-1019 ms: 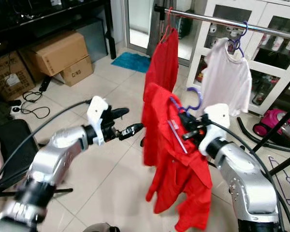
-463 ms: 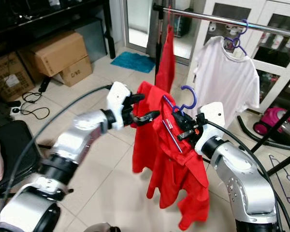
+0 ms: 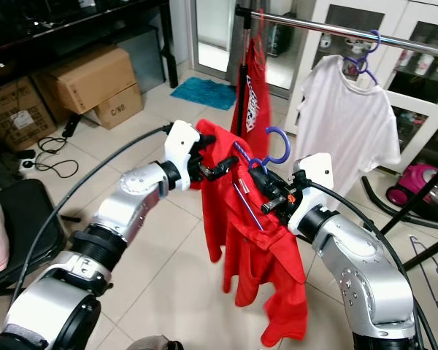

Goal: Hang hanger

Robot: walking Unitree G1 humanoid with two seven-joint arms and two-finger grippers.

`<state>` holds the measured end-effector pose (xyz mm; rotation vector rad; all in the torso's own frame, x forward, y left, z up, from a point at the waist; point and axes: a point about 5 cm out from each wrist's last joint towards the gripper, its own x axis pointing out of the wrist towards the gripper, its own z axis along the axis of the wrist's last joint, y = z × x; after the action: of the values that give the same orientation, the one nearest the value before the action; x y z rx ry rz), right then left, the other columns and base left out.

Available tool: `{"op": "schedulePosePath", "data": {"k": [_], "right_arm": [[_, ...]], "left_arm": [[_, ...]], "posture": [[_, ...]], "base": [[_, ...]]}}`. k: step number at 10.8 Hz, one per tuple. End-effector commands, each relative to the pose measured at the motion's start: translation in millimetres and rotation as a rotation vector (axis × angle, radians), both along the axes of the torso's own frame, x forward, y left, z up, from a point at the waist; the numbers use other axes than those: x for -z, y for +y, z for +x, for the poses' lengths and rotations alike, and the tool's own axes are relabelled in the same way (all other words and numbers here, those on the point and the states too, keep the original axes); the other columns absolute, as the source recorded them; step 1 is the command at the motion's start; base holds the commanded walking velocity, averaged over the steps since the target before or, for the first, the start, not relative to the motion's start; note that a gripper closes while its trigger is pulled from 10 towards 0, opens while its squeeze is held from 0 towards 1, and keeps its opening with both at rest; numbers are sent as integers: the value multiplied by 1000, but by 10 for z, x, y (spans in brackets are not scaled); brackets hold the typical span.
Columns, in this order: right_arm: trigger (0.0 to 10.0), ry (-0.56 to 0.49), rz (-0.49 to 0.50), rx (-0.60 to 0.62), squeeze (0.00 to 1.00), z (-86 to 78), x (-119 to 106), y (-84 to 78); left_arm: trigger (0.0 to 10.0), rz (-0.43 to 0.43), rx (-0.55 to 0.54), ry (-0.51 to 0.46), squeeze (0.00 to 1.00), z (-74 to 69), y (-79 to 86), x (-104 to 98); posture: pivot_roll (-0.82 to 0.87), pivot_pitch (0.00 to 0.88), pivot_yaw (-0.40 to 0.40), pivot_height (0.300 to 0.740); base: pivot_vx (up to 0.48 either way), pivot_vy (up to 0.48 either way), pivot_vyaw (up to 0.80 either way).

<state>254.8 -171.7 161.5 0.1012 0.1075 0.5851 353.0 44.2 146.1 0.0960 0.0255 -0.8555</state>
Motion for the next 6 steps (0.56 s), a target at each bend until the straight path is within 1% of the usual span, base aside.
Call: {"op": "schedulePosePath", "data": {"k": [1,3,6], "right_arm": [[10000,-36,16,-28,0,-7,-94,44],[10000,-32,18,-27,0,-3,-94,42],[10000,-29,15,-22,0,5,-89,39]], "left_arm": [[0,-1,18,-28,0,21,-31,-73],[0,-22,66,-26,0,-8,-76,-67],[0,-25,62,-30,0,-6,-111,-67]], "posture": [[-1,0,41,740],[-1,0,42,740],[-3,0,45,740]], "base": [[0,0,0],[0,0,0],[0,0,0]]}}
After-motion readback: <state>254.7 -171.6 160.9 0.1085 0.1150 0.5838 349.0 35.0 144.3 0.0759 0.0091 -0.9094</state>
